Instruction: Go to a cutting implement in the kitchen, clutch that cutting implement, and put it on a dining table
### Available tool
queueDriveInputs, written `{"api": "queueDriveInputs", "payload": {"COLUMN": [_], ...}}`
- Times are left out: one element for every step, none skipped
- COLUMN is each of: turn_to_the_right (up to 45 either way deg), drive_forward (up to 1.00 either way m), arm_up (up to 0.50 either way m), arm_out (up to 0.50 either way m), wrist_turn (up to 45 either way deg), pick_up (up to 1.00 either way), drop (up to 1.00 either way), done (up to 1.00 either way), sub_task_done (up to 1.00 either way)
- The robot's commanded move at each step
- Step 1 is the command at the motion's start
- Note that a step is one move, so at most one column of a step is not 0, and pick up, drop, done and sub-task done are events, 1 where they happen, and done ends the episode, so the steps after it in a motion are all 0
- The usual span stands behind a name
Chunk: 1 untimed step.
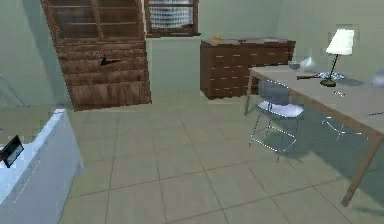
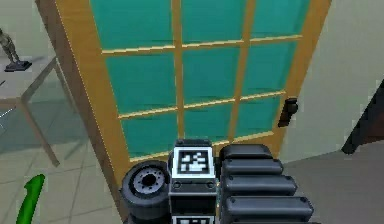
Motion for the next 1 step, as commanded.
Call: {"api": "queueDriveInputs", "payload": {"turn_to_the_right": [0.0], "drive_forward": [1.00], "arm_up": [0.00], "arm_out": [0.00], "wrist_turn": [0.0], "pick_up": [0.00], "drop": [0.00], "done": [0.00], "sub_task_done": [0.00]}}
